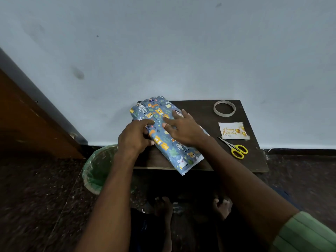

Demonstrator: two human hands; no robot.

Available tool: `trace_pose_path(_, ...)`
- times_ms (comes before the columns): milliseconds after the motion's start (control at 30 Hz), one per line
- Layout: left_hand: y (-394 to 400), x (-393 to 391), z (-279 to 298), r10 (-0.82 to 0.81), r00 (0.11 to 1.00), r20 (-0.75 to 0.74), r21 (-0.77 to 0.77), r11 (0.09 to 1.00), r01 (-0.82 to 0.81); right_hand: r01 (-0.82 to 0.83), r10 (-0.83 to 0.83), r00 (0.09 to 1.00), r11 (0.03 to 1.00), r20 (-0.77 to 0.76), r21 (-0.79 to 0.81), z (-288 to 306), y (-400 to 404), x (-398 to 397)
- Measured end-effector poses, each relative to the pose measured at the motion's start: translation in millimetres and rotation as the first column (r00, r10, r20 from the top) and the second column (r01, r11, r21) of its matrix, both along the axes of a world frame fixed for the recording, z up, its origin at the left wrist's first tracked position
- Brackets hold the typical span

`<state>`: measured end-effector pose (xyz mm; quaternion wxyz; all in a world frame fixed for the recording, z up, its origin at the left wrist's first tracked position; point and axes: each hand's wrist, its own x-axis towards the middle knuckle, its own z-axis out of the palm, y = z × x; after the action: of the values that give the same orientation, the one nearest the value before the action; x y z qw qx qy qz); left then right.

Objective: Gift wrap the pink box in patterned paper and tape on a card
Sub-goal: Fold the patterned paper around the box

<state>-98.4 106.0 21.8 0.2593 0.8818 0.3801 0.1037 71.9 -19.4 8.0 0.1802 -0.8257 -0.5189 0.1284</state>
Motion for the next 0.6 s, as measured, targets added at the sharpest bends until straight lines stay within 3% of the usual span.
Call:
trace_pose_path(133,2.7,1.8,3.8,-0.053,0.998,0.016,0.138,0.989,0.050,-0.002,0.002,1.000,0.991,-0.003,0.130,6.8,-2.4,6.3)
trace_pose_path(367,-12.5,8.1,9.0,-0.205,0.977,0.057,0.034,0.979,0.203,-0.080,0.093,0.994,0.976,-0.052,0.203,10.9,-5.6,8.6)
trace_pose_path(500,-15.2,16.5,0.1,-0.390,0.915,0.101,0.083,0.920,0.383,-0.103,0.135,0.984,0.963,-0.117,0.248,9.9,-6.7,9.0)
trace_pose_path(600,-14.1,19.2,-6.9,-0.427,0.899,0.100,0.074,0.904,0.421,-0.068,0.108,0.978,0.974,-0.181,0.217,10.2,-7.5,10.2)
